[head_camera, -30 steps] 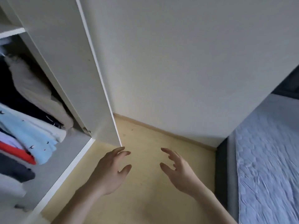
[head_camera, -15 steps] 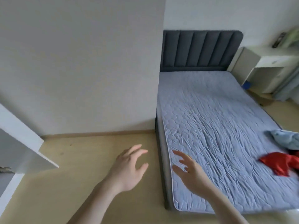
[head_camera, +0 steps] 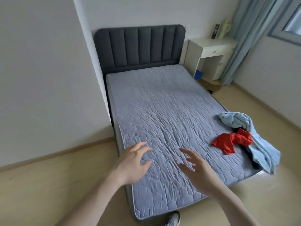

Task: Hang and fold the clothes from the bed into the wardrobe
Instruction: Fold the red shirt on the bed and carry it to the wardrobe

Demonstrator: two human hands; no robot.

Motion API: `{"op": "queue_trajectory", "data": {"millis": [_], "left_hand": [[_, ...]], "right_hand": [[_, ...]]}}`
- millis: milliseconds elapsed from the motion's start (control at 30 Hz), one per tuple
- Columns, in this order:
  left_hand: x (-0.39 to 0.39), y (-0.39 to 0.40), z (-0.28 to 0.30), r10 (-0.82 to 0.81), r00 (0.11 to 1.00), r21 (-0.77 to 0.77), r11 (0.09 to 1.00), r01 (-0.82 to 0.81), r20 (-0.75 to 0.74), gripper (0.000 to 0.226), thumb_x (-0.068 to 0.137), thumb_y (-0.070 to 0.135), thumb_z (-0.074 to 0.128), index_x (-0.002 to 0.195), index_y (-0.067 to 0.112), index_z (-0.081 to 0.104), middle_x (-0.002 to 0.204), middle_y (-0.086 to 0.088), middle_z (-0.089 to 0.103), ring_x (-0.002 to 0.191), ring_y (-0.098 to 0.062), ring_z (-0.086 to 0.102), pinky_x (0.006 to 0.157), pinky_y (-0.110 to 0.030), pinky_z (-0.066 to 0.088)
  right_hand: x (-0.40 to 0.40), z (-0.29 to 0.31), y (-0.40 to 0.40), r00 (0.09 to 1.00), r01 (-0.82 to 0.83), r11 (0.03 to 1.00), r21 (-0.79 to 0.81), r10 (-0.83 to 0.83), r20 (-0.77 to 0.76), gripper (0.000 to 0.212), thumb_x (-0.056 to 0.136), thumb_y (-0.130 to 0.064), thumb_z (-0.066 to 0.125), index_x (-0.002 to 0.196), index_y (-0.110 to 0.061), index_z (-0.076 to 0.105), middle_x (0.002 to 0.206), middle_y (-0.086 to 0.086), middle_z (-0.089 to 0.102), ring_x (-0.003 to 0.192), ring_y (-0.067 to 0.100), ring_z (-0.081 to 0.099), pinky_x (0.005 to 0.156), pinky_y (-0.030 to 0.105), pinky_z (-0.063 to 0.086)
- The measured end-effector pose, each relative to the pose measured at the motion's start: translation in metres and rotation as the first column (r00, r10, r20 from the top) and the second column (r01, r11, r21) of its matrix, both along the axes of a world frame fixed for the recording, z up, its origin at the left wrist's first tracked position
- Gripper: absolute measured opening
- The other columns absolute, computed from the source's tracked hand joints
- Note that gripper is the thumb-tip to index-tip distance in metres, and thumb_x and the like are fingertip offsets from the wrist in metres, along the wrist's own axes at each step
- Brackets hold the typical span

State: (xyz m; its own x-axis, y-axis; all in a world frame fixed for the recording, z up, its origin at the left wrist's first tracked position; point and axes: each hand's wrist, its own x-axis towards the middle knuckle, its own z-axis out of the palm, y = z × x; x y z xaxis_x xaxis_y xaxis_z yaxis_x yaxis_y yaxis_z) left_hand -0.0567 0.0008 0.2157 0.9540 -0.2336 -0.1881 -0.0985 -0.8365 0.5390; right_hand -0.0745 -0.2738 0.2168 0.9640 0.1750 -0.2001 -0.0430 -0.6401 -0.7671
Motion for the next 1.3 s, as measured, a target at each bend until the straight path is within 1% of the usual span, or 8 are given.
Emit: {"op": "queue_trajectory", "data": {"millis": [200, 333, 467, 600, 700, 933, 1133, 1300], "left_hand": [[0.067, -0.070, -0.016, -0.022, 0.998, 0.003, 1.000, 0.022, -0.054, 0.048, 0.100, 0.050, 0.052, 0.147, 0.043, 0.043, 0.164, 0.020, 0.023, 0.151, -0.010, 0.025, 0.124, -0.039, 0.024], [0.118, -0.110, -0.035, 0.006, 0.993, 0.034, 0.999, -0.002, -0.115, 0.048, 0.102, 0.048, 0.052, 0.149, 0.041, 0.043, 0.165, 0.017, 0.023, 0.151, -0.011, 0.025, 0.123, -0.033, 0.023], [0.176, -0.167, -0.044, -0.017, 0.989, 0.032, 0.999, 0.022, -0.147, 0.049, 0.102, 0.047, 0.051, 0.150, 0.039, 0.042, 0.166, 0.017, 0.021, 0.151, -0.012, 0.026, 0.123, -0.033, 0.022], [0.228, -0.230, -0.039, -0.068, 0.986, 0.025, 0.997, 0.072, -0.151, 0.049, 0.102, 0.047, 0.052, 0.149, 0.040, 0.043, 0.165, 0.018, 0.022, 0.150, -0.013, 0.029, 0.123, -0.035, 0.024], [0.260, -0.269, -0.039, -0.085, 0.987, 0.035, 0.995, 0.091, -0.135, 0.049, 0.102, 0.046, 0.051, 0.149, 0.039, 0.043, 0.165, 0.017, 0.023, 0.149, -0.013, 0.029, 0.122, -0.035, 0.025], [0.299, -0.352, -0.078, 0.018, 0.981, 0.045, 0.999, -0.009, -0.196, 0.046, 0.102, 0.046, 0.053, 0.147, 0.039, 0.045, 0.164, 0.016, 0.024, 0.150, -0.012, 0.027, 0.122, -0.034, 0.026], [0.321, -0.449, -0.127, 0.221, 0.937, 0.085, 0.975, -0.206, -0.270, 0.046, 0.102, 0.042, 0.054, 0.147, 0.034, 0.048, 0.163, 0.014, 0.027, 0.146, -0.011, 0.036, 0.118, -0.032, 0.031], [0.342, -0.534, -0.161, 0.294, 0.895, 0.067, 0.955, -0.289, -0.335, 0.043, 0.102, 0.039, 0.055, 0.144, 0.031, 0.051, 0.159, 0.014, 0.032, 0.140, -0.010, 0.043, 0.117, -0.029, 0.031]], "right_hand": [[0.076, -0.012, -0.080, 1.000, 0.008, 1.000, -0.029, -0.009, -0.009, 0.049, 0.099, -0.041, 0.061, 0.143, -0.054, 0.043, 0.147, -0.025, 0.044, 0.130, 0.000, 0.048, 0.109, 0.034, 0.045], [0.127, -0.022, -0.129, 0.997, 0.007, 0.999, -0.034, -0.010, -0.076, 0.047, 0.099, -0.036, 0.062, 0.141, -0.051, 0.045, 0.145, -0.022, 0.047, 0.131, 0.000, 0.049, 0.097, 0.018, 0.046], [0.176, -0.027, -0.194, 0.993, 0.053, 0.997, -0.062, -0.059, -0.103, 0.047, 0.099, -0.033, 0.063, 0.141, -0.047, 0.047, 0.143, -0.021, 0.047, 0.129, 0.003, 0.051, 0.103, 0.026, 0.044], [0.207, -0.034, -0.261, 0.983, 0.119, 0.989, -0.083, -0.129, -0.134, 0.047, 0.099, -0.032, 0.064, 0.143, -0.042, 0.049, 0.140, -0.017, 0.050, 0.123, 0.002, 0.054, 0.099, 0.022, 0.043], [0.236, -0.045, -0.298, 0.977, 0.147, 0.987, -0.061, -0.155, -0.146, 0.047, 0.098, -0.031, 0.064, 0.142, -0.041, 0.051, 0.140, -0.015, 0.052, 0.121, 0.002, 0.054, 0.099, 0.025, 0.047], [0.298, -0.087, -0.381, 0.969, 0.091, 0.994, -0.053, -0.101, -0.228, 0.044, 0.098, -0.031, 0.064, 0.139, -0.039, 0.052, 0.135, -0.014, 0.052, 0.120, 0.006, 0.056, 0.096, 0.025, 0.049], [0.367, -0.141, -0.484, 0.948, -0.046, 0.998, -0.051, 0.027, -0.317, 0.041, 0.096, -0.025, 0.067, 0.130, -0.044, 0.054, 0.131, -0.017, 0.053, 0.115, 0.003, 0.058, 0.096, 0.023, 0.048], [0.411, -0.184, -0.561, 0.920, -0.145, 0.983, -0.112, 0.092, -0.381, 0.042, 0.092, -0.019, 0.070, 0.127, -0.038, 0.058, 0.124, -0.012, 0.057, 0.115, 0.012, 0.061, 0.098, 0.033, 0.051]]}}
